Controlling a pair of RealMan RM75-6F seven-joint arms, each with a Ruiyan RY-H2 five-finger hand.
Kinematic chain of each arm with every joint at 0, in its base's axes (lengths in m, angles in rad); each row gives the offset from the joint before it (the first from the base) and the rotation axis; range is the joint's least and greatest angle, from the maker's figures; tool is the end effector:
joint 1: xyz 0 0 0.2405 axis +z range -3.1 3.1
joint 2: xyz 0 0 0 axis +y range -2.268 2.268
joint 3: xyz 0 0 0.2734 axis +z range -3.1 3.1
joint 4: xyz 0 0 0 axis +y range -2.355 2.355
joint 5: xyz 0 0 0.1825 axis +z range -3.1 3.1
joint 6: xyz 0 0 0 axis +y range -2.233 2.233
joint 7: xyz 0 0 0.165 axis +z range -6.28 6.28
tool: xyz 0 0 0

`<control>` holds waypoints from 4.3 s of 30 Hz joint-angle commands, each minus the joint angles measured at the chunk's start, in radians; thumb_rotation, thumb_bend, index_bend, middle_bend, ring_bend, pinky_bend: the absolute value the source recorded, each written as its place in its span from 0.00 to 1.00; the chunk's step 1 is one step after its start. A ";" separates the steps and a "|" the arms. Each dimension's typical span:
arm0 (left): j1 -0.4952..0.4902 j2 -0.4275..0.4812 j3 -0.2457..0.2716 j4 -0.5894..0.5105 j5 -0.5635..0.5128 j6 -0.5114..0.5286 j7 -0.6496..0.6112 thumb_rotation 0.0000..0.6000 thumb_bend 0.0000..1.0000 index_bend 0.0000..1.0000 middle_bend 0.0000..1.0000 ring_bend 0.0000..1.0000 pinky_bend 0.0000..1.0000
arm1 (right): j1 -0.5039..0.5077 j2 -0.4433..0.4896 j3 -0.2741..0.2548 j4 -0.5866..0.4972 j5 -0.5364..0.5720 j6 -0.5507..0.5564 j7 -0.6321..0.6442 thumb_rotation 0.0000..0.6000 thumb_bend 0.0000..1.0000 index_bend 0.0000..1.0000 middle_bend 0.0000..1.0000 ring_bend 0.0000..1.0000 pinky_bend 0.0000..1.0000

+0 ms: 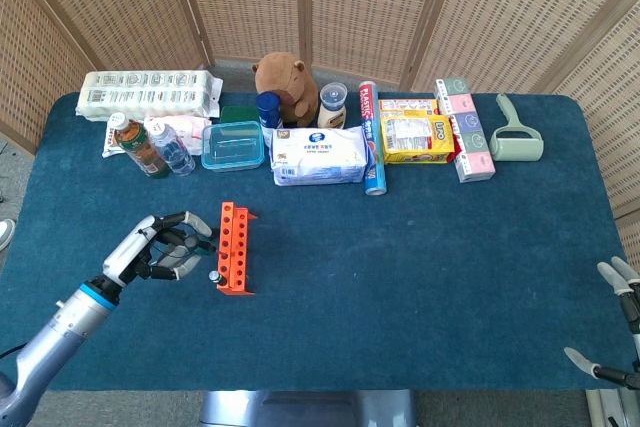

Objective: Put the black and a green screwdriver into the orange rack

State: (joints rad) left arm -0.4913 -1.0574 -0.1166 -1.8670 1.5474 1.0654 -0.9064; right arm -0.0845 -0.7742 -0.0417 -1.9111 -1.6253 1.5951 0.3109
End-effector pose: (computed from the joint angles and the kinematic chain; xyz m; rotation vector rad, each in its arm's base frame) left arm -0.1733 0.2885 0.1354 -1.4661 -1.9065 -1.5703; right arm -0.2789 -0.1346 0.2671 1.2602 -1.1531 1.0492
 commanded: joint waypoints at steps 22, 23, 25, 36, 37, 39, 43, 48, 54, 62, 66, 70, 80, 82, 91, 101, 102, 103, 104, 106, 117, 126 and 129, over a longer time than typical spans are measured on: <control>0.002 -0.113 0.072 0.173 0.084 0.083 -0.136 1.00 0.64 0.43 0.81 0.72 0.85 | 0.001 0.000 0.001 0.001 0.002 -0.003 0.000 1.00 0.03 0.00 0.00 0.01 0.00; 0.003 -0.117 0.074 0.179 0.085 0.087 -0.138 1.00 0.64 0.43 0.81 0.72 0.85 | 0.001 0.001 0.000 0.001 0.002 -0.002 0.001 1.00 0.03 0.00 0.00 0.01 0.00; 0.005 -0.126 0.080 0.192 0.087 0.094 -0.145 1.00 0.64 0.43 0.81 0.72 0.85 | 0.001 0.001 0.001 0.001 0.003 -0.003 0.001 1.00 0.03 0.00 0.00 0.01 0.00; 0.005 -0.151 0.104 0.253 0.089 0.111 -0.183 1.00 0.64 0.43 0.81 0.72 0.85 | 0.002 0.000 0.000 0.000 0.002 -0.006 -0.003 1.00 0.03 0.00 0.00 0.01 0.00; 0.004 -0.153 0.107 0.259 0.089 0.111 -0.188 1.00 0.64 0.43 0.81 0.72 0.85 | 0.002 0.000 0.000 0.000 0.003 -0.006 -0.004 1.00 0.03 0.00 0.00 0.01 0.00; 0.004 -0.155 0.109 0.266 0.088 0.112 -0.195 1.00 0.64 0.43 0.81 0.72 0.85 | 0.002 0.000 0.000 -0.001 0.003 -0.006 -0.004 1.00 0.03 0.00 0.00 0.01 0.00; 0.001 -0.162 0.113 0.281 0.088 0.115 -0.213 1.00 0.64 0.43 0.81 0.72 0.85 | 0.002 0.000 0.000 -0.001 0.004 -0.007 -0.004 1.00 0.03 0.00 0.00 0.01 0.00; -0.004 -0.170 0.114 0.291 0.084 0.112 -0.222 1.00 0.63 0.43 0.81 0.72 0.85 | 0.002 0.001 0.000 0.000 0.004 -0.007 -0.003 1.00 0.03 0.00 0.00 0.01 0.00; -0.018 -0.156 0.102 0.249 0.082 0.117 -0.190 1.00 0.63 0.43 0.81 0.72 0.85 | 0.003 0.002 0.000 0.000 0.004 -0.008 -0.001 1.00 0.03 0.00 0.00 0.01 0.00; -0.014 -0.189 0.118 0.296 0.077 0.123 -0.246 1.00 0.63 0.43 0.81 0.72 0.85 | 0.002 0.003 0.000 0.002 0.004 -0.006 0.005 1.00 0.03 0.00 0.00 0.01 0.00; -0.011 -0.206 0.125 0.327 0.084 0.135 -0.283 1.00 0.63 0.43 0.81 0.72 0.85 | 0.003 0.003 0.000 0.001 0.004 -0.009 0.003 1.00 0.03 0.00 0.00 0.01 0.00; -0.009 -0.221 0.130 0.352 0.085 0.144 -0.309 1.00 0.63 0.43 0.81 0.72 0.85 | 0.002 0.003 -0.001 0.001 0.003 -0.008 0.002 1.00 0.03 0.00 0.00 0.01 0.00; -0.014 -0.248 0.141 0.397 0.075 0.131 -0.338 1.00 0.63 0.43 0.81 0.72 0.85 | 0.002 0.004 -0.001 0.003 0.003 -0.007 0.006 1.00 0.03 0.00 0.00 0.01 0.00; -0.018 -0.249 0.142 0.398 0.074 0.124 -0.338 1.00 0.63 0.43 0.81 0.73 0.85 | 0.002 0.004 -0.001 0.003 0.003 -0.007 0.007 1.00 0.03 0.00 0.00 0.01 0.00; -0.026 -0.247 0.138 0.378 0.070 0.123 -0.315 1.00 0.63 0.43 0.80 0.71 0.84 | 0.003 0.005 -0.003 0.002 0.001 -0.010 0.007 1.00 0.03 0.00 0.00 0.01 0.00; -0.026 -0.253 0.143 0.380 0.067 0.120 -0.316 1.00 0.61 0.43 0.77 0.68 0.83 | 0.001 0.006 -0.004 0.002 -0.001 -0.007 0.011 1.00 0.03 0.00 0.00 0.01 0.00; -0.026 -0.253 0.143 0.381 0.066 0.122 -0.314 1.00 0.60 0.43 0.77 0.68 0.83 | 0.001 0.006 -0.004 0.002 -0.001 -0.007 0.011 1.00 0.03 0.00 0.00 0.01 0.00; -0.025 -0.254 0.143 0.382 0.065 0.122 -0.312 1.00 0.58 0.43 0.76 0.68 0.83 | 0.001 0.006 -0.004 0.002 -0.001 -0.007 0.011 1.00 0.03 0.00 0.00 0.01 0.00; -0.025 -0.254 0.142 0.383 0.064 0.123 -0.308 1.00 0.55 0.43 0.76 0.68 0.83 | 0.002 0.006 -0.004 0.002 -0.001 -0.007 0.011 1.00 0.04 0.00 0.00 0.01 0.00; -0.024 -0.253 0.141 0.384 0.057 0.121 -0.294 1.00 0.52 0.43 0.75 0.67 0.83 | 0.002 0.006 -0.004 0.002 -0.001 -0.009 0.011 1.00 0.04 0.00 0.00 0.01 0.00; -0.027 -0.243 0.128 0.359 0.026 0.100 -0.239 1.00 0.49 0.43 0.74 0.67 0.83 | 0.003 0.006 -0.004 0.001 0.000 -0.009 0.011 1.00 0.03 0.00 0.00 0.01 0.00; -0.045 -0.247 0.110 0.340 0.001 0.062 -0.193 1.00 0.49 0.37 0.73 0.66 0.82 | 0.004 0.006 -0.004 0.002 0.000 -0.012 0.012 1.00 0.03 0.00 0.00 0.02 0.00; -0.052 -0.248 0.104 0.332 -0.007 0.048 -0.170 1.00 0.49 0.36 0.73 0.66 0.82 | 0.003 0.007 -0.004 0.002 0.001 -0.011 0.012 1.00 0.03 0.00 0.00 0.02 0.00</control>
State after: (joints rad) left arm -0.5394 -1.3044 -0.0091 -1.5303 1.5450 1.1200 -1.0845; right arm -0.0813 -0.7674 -0.0457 -1.9092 -1.6247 1.5844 0.3232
